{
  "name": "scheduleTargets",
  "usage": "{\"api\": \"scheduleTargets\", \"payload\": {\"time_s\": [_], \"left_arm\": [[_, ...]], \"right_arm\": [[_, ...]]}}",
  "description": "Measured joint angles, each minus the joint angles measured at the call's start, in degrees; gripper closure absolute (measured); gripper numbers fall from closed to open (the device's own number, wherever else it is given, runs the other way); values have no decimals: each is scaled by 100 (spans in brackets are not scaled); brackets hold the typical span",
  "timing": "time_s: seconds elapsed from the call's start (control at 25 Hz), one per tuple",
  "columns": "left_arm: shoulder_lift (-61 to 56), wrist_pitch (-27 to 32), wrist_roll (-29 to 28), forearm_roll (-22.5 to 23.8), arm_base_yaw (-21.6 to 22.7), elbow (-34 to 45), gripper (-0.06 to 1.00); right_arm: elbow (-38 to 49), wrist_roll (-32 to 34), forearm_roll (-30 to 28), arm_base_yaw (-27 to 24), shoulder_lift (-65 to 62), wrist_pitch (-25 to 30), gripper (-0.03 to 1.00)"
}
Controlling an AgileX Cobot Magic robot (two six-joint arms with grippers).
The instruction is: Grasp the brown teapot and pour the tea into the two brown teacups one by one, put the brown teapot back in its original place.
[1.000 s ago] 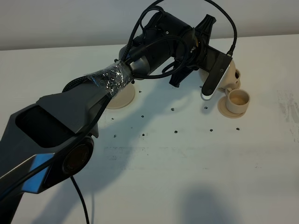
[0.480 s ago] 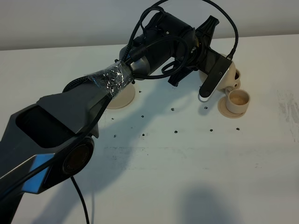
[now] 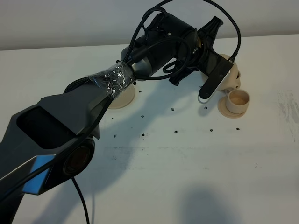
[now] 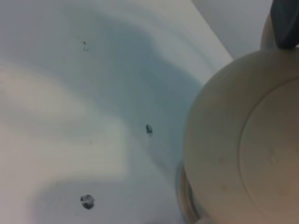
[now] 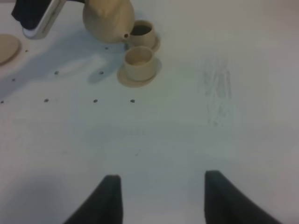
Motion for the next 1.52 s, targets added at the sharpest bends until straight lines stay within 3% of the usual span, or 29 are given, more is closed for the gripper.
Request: {"api": "scheduleTargets", "payload": {"time_s": [0.8,1.52], "left_arm": [[0,-139,733,24,-53,0,85],[120,-603,791,333,-145,0,85]], "right_arm": [[0,0,0,0,0,0,57],[0,0,0,0,0,0,57]]}}
